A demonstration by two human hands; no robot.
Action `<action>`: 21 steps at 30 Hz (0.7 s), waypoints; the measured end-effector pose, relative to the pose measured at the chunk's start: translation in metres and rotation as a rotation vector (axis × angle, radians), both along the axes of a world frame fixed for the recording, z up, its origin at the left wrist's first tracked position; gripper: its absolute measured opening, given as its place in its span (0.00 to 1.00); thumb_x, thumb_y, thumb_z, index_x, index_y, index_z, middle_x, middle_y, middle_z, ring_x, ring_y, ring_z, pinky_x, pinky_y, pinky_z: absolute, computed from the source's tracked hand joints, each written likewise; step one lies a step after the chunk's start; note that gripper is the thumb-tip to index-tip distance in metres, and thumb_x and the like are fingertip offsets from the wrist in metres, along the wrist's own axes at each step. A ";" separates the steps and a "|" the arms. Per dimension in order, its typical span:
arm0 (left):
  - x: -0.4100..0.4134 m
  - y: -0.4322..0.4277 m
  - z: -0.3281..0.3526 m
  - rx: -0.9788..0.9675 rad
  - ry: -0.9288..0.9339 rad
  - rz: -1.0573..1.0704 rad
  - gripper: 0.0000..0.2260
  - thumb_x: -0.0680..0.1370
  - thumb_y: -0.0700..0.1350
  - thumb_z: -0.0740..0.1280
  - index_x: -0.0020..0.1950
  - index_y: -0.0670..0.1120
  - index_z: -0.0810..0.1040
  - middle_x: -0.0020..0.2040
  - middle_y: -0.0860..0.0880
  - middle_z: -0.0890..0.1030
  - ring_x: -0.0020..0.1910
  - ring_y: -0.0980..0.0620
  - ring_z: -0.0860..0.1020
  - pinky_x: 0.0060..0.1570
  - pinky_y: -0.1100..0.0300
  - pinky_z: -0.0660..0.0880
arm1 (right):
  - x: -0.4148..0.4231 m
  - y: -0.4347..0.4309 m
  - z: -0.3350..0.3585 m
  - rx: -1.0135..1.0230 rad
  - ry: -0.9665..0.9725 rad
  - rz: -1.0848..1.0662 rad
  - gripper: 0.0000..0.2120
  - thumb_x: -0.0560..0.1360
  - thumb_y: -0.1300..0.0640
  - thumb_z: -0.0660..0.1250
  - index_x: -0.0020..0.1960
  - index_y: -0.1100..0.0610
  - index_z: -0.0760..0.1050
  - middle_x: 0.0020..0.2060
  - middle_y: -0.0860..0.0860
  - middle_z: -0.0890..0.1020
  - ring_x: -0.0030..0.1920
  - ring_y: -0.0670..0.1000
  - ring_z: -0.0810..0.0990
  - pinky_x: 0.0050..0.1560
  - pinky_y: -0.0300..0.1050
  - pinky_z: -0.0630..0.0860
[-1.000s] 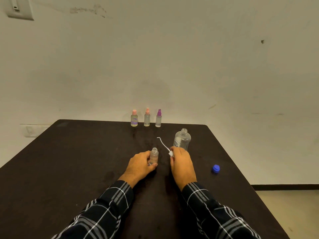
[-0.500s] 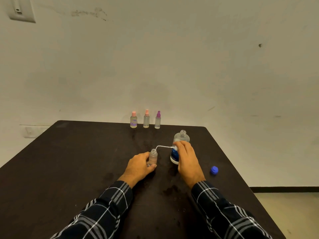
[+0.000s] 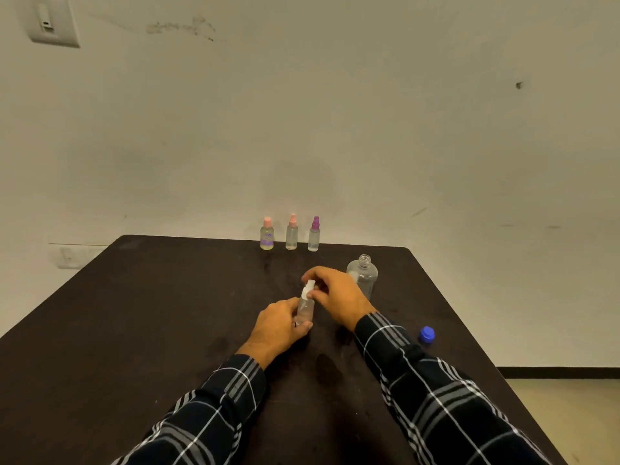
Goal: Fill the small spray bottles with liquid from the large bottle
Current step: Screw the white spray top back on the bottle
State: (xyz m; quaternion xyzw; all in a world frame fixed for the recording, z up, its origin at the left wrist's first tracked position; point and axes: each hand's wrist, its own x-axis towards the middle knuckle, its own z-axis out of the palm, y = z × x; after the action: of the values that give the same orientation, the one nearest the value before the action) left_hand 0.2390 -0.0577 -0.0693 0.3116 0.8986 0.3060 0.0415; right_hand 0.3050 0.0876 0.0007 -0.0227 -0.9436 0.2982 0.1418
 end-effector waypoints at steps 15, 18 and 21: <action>0.002 0.001 0.006 -0.054 0.033 -0.009 0.09 0.77 0.54 0.71 0.52 0.54 0.74 0.44 0.57 0.76 0.44 0.55 0.75 0.45 0.60 0.69 | -0.023 0.004 0.045 0.616 -0.235 0.325 0.12 0.78 0.62 0.69 0.61 0.56 0.80 0.56 0.53 0.83 0.57 0.52 0.81 0.62 0.47 0.76; 0.001 0.002 0.006 -0.043 0.020 -0.014 0.12 0.78 0.54 0.71 0.58 0.52 0.76 0.46 0.57 0.76 0.45 0.55 0.75 0.46 0.60 0.69 | -0.023 0.008 0.049 0.550 -0.242 0.325 0.11 0.78 0.62 0.70 0.59 0.56 0.82 0.55 0.51 0.84 0.56 0.50 0.81 0.61 0.46 0.76; 0.000 0.002 0.005 -0.040 0.023 -0.019 0.14 0.77 0.54 0.71 0.60 0.52 0.77 0.45 0.57 0.75 0.44 0.56 0.75 0.44 0.61 0.69 | -0.022 0.016 0.046 0.301 -0.280 0.232 0.12 0.76 0.60 0.72 0.59 0.54 0.81 0.55 0.49 0.83 0.56 0.48 0.80 0.60 0.43 0.76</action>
State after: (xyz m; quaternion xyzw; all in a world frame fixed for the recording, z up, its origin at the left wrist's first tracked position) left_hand 0.2392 -0.0555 -0.0647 0.3230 0.9020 0.2838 0.0403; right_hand 0.2832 0.1032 0.0463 0.0659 -0.9842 0.1625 -0.0241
